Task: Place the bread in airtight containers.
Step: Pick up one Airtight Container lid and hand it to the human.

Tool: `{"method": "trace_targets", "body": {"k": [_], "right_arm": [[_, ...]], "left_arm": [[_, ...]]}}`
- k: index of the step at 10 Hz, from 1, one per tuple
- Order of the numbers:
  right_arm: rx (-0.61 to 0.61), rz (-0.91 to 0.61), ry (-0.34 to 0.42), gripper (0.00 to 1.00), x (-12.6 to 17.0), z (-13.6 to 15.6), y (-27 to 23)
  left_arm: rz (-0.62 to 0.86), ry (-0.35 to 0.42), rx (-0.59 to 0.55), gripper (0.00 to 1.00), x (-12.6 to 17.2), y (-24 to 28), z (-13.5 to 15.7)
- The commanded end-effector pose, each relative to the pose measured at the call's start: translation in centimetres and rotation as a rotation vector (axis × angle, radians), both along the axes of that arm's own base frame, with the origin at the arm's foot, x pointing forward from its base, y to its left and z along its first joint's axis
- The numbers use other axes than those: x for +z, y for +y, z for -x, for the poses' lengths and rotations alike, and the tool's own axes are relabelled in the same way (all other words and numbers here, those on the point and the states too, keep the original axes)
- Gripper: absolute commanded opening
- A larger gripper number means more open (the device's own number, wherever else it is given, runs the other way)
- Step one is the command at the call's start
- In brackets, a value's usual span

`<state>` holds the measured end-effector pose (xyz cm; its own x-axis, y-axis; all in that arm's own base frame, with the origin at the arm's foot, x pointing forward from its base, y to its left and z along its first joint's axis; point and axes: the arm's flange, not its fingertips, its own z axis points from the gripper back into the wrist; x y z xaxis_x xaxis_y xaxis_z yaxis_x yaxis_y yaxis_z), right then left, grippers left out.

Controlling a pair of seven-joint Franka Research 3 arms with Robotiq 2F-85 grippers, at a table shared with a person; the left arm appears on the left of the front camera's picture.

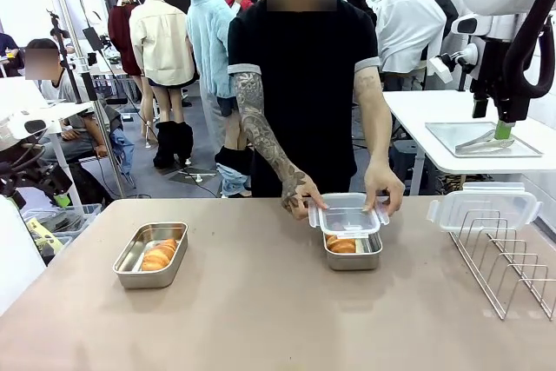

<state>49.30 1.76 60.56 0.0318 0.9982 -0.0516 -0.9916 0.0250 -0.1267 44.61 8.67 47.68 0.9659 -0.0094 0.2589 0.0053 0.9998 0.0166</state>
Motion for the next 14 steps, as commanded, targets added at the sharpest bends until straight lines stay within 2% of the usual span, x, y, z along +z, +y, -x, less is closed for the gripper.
{"method": "trace_targets", "body": {"k": [1, 14], "right_arm": [[0.002, 0.015, 0.001, 1.0, 0.21, -0.11, -0.06], [0.002, 0.015, 0.001, 1.0, 0.21, -0.11, -0.06]], "left_arm": [[0.001, 0.002, -0.015, 1.0, 0.1, 0.13, 0.17], [0.001, 0.002, -0.015, 1.0, 0.1, 0.13, 0.17]]}}
